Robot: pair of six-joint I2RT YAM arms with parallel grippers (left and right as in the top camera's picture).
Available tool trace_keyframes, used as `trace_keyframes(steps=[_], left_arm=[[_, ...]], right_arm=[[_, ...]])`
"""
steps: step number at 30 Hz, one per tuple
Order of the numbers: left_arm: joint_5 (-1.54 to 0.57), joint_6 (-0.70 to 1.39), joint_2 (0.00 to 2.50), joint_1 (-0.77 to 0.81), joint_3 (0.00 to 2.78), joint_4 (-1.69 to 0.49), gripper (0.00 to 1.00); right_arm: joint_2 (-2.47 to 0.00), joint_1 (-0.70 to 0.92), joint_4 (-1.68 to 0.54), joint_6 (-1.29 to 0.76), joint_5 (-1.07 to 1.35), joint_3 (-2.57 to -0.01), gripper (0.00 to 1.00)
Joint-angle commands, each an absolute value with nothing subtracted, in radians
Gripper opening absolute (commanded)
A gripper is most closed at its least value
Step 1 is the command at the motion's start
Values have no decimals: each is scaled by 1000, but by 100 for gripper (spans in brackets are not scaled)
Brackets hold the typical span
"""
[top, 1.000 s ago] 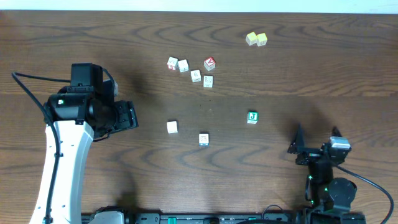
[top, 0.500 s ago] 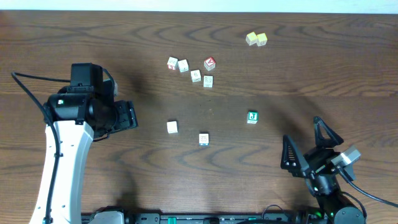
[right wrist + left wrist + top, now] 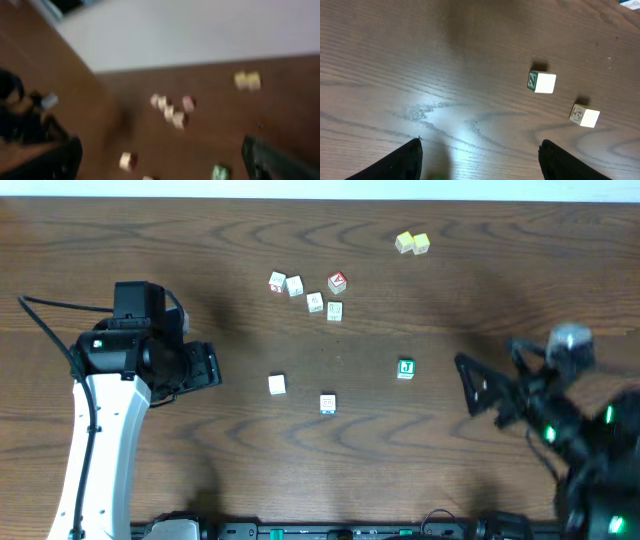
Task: Lift 3 blocks
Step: 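Move the right gripper over the white block near the J block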
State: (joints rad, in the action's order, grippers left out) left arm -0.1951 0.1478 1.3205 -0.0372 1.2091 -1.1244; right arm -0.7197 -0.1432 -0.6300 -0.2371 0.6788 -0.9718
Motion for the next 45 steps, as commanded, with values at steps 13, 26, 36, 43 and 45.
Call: trace_keyframes(steps=[13, 26, 36, 43, 45], left_arm=[[-182, 128, 1322, -36, 1234, -1128, 75], [-182, 128, 1322, -36, 1234, -1128, 75], [-182, 128, 1322, -36, 1234, -1128, 75], [-182, 128, 1322, -36, 1234, -1128, 75], [-182, 128, 1322, -36, 1234, -1128, 75]], right_arm=[[-1375, 344, -985, -144, 327, -1375, 99], [-1749, 381, -978, -482, -14, -1374, 91], [-1948, 377, -968, -502, -56, -1374, 78], [-2035, 354, -937, -409, -54, -1374, 77], [-2035, 339, -933, -392, -42, -1374, 72]])
